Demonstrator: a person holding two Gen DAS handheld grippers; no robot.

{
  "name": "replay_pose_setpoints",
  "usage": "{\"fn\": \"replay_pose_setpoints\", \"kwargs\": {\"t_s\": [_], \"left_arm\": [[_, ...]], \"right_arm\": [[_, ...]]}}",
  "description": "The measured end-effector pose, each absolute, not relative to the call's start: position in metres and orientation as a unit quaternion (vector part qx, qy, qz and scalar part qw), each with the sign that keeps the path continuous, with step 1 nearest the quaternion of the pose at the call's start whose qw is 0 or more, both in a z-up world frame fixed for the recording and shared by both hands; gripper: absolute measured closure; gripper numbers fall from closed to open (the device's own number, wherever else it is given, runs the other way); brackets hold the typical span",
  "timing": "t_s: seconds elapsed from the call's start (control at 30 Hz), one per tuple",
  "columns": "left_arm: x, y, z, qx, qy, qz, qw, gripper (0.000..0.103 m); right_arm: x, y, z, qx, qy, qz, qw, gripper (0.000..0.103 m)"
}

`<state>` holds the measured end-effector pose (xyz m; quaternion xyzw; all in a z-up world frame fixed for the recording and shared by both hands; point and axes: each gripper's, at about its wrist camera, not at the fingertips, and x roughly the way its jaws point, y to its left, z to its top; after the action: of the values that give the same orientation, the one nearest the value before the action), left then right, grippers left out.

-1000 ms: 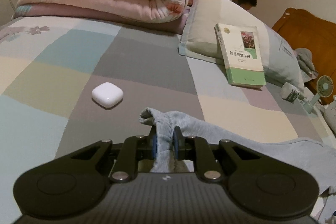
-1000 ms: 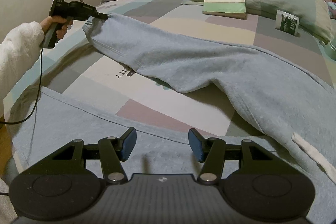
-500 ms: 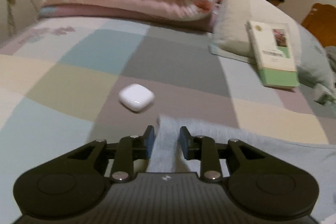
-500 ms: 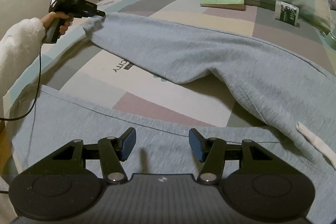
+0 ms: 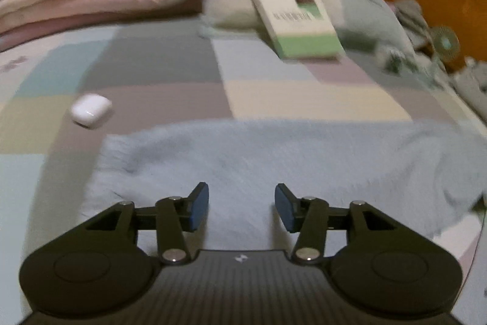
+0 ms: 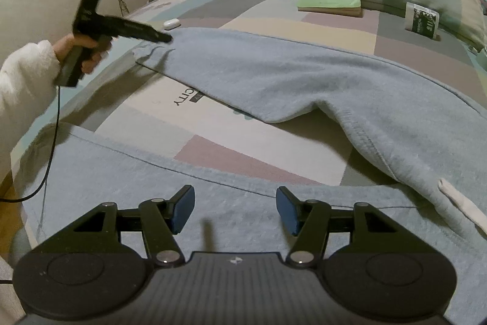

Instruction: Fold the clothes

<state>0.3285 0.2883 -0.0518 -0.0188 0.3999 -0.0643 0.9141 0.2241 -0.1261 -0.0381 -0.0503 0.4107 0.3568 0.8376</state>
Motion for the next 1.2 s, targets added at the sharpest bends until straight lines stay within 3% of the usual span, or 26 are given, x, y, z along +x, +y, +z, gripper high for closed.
{"fn": "replay_pose_setpoints", "kwargs": {"t_s": [0.17, 0.23, 0.33, 0.6, 0.77, 0.9, 1.2], "left_arm": [[0.311, 0.283, -0.058, -0.015, 0.412, -0.05, 0.91, 0.052], [0.297, 0.28, -0.049, -0.027, 0.407, -0.053, 0.911, 0.04], [0.277, 0.272, -0.043, -0.063, 0.405, -0.092, 0.908, 0.031], [0.275, 0.288, -0.069, -0.209, 0.425, -0.081, 0.877, 0.031], [0.285, 0.325, -0.08, -0.301, 0.386, -0.057, 0.87, 0.034], [0.291, 0.347, -0.089, -0.346, 0.352, -0.024, 0.87, 0.041], [0.306, 0.364, -0.105, -0.435, 0.283, 0.02, 0.854, 0.041]], "right_arm": [[0.222, -0.131, -0.034, -0.061, 0.407, 0.354, 0.84, 0.038], [0.223, -0.132, -0.034, -0.062, 0.407, 0.351, 0.841, 0.038], [0.225, -0.13, -0.035, -0.059, 0.407, 0.354, 0.84, 0.038], [0.22, -0.116, -0.03, -0.097, 0.392, 0.366, 0.838, 0.038], [0.22, -0.112, -0.026, -0.104, 0.386, 0.372, 0.838, 0.038], [0.221, -0.111, -0.027, -0.104, 0.386, 0.375, 0.836, 0.038], [0.236, -0.099, -0.017, -0.103, 0.391, 0.402, 0.822, 0.038]]}}
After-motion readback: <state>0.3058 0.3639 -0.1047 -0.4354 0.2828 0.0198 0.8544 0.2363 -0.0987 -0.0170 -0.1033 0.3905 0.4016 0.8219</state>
